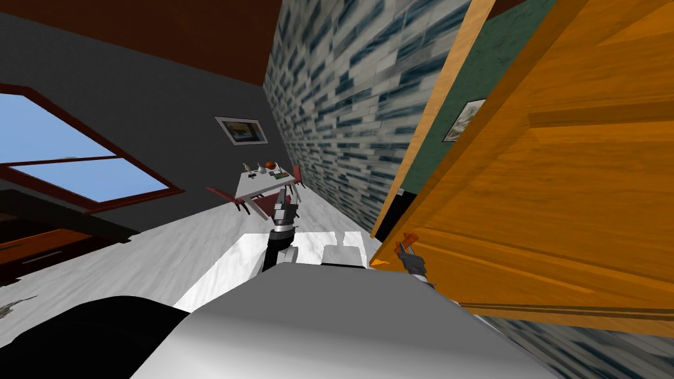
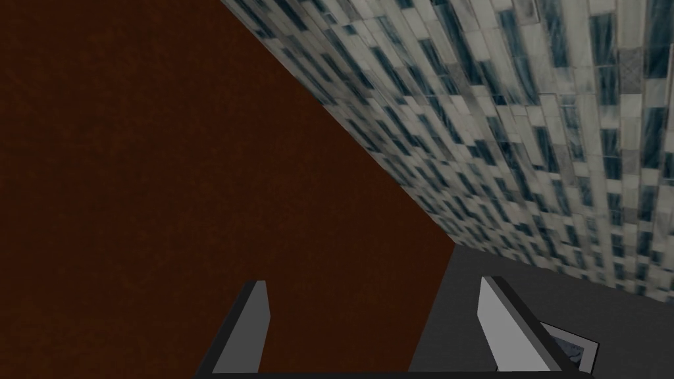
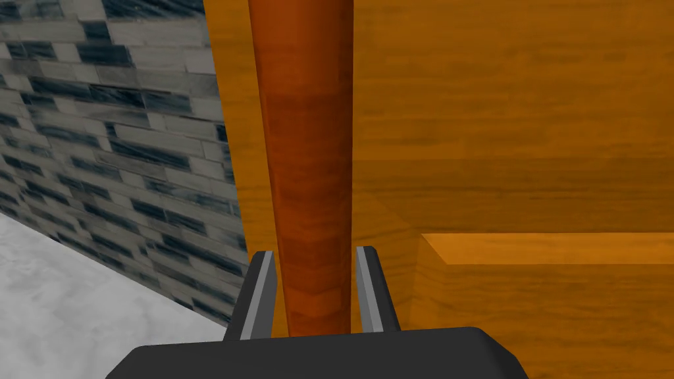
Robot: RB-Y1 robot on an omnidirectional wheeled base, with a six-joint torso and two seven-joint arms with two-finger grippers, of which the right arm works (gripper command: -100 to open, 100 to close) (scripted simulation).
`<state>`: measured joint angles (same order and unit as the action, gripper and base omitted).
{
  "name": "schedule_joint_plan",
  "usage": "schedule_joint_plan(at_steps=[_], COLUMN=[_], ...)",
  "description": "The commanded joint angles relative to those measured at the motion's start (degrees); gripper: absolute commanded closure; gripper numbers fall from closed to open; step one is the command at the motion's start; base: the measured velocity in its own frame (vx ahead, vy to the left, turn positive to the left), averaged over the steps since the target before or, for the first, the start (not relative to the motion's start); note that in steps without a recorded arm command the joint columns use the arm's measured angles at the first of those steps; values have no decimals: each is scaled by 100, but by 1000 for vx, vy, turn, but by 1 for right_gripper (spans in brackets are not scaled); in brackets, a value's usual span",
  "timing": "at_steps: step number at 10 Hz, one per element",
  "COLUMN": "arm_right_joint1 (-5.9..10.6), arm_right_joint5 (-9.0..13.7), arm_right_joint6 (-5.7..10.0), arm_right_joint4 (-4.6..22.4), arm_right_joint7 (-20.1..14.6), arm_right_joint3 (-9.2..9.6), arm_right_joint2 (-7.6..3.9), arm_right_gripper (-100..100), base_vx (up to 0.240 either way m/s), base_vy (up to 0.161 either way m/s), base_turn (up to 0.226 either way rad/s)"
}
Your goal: Pull the door open
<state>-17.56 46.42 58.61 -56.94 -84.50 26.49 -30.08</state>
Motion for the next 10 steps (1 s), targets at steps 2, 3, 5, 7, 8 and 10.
schedule_joint_plan(at_steps=[2, 3, 5, 7, 8, 10], arm_right_joint1=[-124, -143, -157, -181, -200, -227], arm_right_joint5=[-103, -127, -175, -229, -273, -334], arm_right_joint6=[169, 209, 292, 413, 509, 643], arm_right_joint4=[-5, -2, 39, 102, 152, 222], arm_right_joint7=[-162, -202, -272, -383, -471, -594], arm_right_joint3=[208, 254, 328, 420, 494, 596], arm_right_joint2=[-143, -177, -210, -287, -349, -435], arm_right_gripper=[100, 100, 100, 100, 100, 100], base_vx=[-247, -268, -162, -260, -276, -266], base_vy=[-24, -28, -20, -42, -38, -25], base_turn=[108, 95, 95, 162, 185, 145])
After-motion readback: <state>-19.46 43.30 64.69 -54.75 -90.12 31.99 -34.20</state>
